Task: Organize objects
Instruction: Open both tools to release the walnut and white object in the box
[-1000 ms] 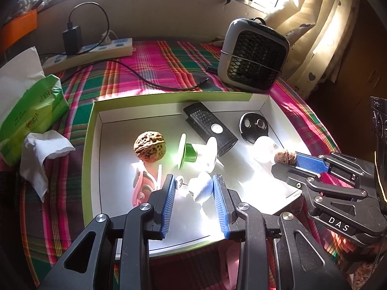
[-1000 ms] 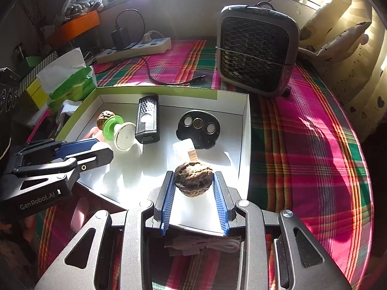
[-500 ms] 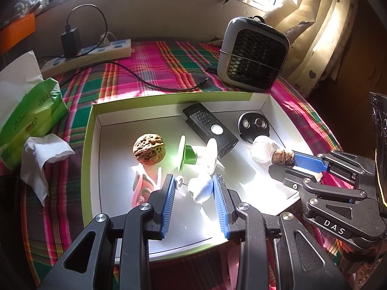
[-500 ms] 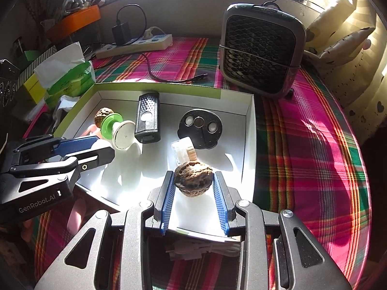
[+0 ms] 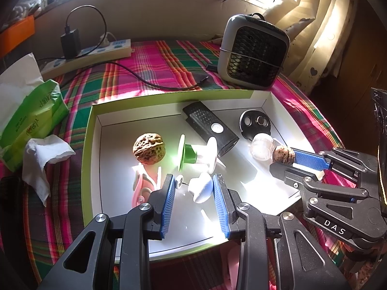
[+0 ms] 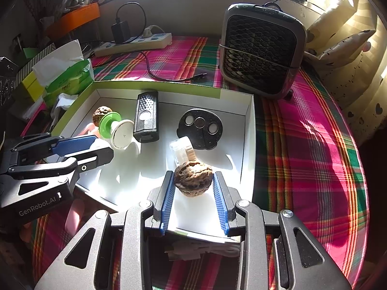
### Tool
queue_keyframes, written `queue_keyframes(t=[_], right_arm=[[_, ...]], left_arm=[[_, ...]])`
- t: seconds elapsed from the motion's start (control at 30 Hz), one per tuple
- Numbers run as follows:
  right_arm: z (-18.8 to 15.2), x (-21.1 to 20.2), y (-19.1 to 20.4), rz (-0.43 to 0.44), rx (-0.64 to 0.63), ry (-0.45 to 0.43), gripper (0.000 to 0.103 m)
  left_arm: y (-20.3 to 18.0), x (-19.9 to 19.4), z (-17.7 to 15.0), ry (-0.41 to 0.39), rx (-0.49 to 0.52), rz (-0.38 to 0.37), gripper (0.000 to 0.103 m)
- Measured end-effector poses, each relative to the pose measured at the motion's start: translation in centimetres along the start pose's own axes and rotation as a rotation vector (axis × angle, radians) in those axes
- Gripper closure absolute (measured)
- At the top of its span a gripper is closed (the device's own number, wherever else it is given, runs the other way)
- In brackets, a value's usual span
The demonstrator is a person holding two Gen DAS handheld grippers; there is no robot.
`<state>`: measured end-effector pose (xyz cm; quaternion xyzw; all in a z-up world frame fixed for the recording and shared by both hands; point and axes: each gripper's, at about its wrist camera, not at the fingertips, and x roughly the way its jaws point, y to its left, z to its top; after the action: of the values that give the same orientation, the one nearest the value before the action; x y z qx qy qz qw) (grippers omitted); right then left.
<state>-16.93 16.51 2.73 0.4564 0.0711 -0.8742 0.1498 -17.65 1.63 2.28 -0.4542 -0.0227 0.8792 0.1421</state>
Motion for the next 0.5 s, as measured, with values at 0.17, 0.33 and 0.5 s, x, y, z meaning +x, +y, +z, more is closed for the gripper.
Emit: queue_keyframes(t=[0.17, 0.33, 0.5], right_arm=[[0.07, -0.04, -0.06, -0.004, -0.001, 0.001, 0.07], [0.0, -0.12, -0.15, -0.007, 0.005, 0.0, 0.069], [-0.12, -0.33, -0.04, -0.004, 0.011, -0.006, 0.063]], left_arm=[[-0.09, -0.04, -0.02, 0.001, 0.001, 0.001, 0.073], [-0.05, -0.04, -0.05, 0.0, 0.003, -0.002, 0.068], [-0.02, -0.21, -0.17, 0.001, -0.006, -0.001, 0.064]])
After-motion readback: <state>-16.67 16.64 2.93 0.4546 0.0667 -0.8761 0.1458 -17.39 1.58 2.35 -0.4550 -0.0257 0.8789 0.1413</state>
